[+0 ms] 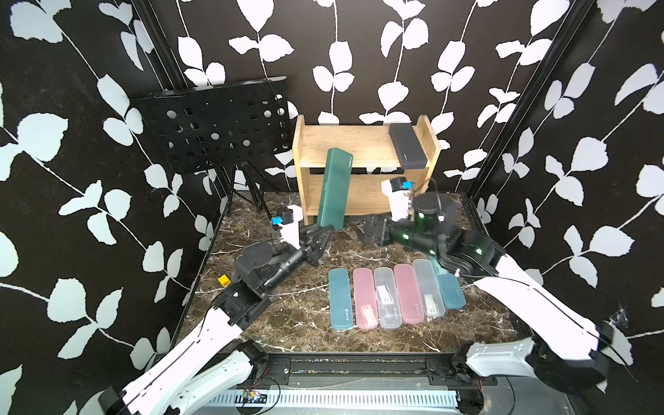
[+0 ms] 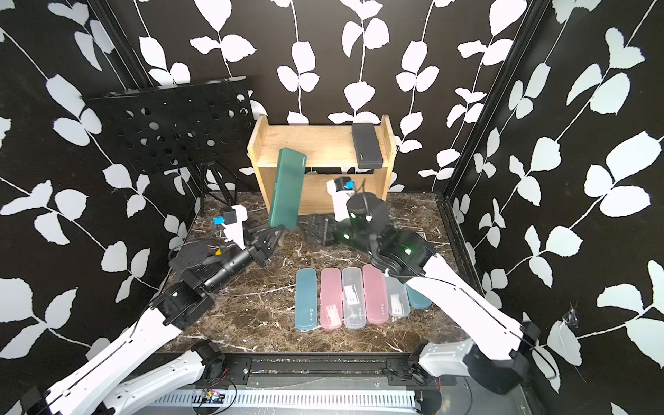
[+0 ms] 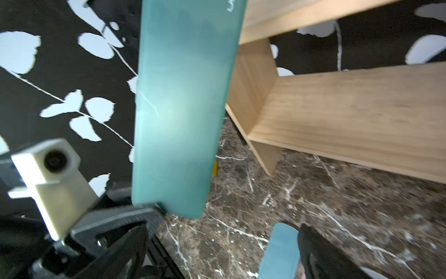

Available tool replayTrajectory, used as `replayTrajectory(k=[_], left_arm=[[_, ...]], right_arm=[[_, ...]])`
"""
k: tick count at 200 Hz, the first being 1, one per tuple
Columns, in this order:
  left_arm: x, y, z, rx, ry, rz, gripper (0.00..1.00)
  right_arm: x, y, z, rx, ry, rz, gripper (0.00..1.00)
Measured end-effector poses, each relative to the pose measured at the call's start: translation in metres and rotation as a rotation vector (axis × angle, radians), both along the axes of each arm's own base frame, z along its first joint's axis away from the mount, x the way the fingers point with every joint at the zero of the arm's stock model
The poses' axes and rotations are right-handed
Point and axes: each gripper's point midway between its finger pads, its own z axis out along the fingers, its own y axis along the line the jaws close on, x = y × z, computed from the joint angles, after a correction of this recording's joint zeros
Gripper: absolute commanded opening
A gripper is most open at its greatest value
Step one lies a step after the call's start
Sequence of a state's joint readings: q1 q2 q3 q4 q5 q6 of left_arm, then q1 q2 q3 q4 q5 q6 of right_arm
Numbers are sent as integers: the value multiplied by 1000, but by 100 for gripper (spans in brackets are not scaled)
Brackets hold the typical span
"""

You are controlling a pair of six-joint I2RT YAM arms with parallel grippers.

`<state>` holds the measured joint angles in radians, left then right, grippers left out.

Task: Remove the pencil cases from the shelf
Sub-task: Pick up the pencil case from the shelf.

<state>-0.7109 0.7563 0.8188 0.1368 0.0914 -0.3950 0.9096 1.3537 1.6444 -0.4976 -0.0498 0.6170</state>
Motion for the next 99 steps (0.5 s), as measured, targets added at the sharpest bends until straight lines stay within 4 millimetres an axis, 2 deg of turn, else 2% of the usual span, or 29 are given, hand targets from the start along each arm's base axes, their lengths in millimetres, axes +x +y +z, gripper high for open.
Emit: replayTrajectory(k=[18, 43, 99], left_arm=[[-10, 11, 2, -6, -37, 12, 0], [-17, 20, -2, -7, -57, 30, 0], [-21, 33, -6, 13, -66, 71, 0]], right_arm=[[3, 29, 9, 26, -11, 40, 99], [9, 56, 9, 37, -5, 66, 99], [12, 88, 22, 74, -9, 98, 98]])
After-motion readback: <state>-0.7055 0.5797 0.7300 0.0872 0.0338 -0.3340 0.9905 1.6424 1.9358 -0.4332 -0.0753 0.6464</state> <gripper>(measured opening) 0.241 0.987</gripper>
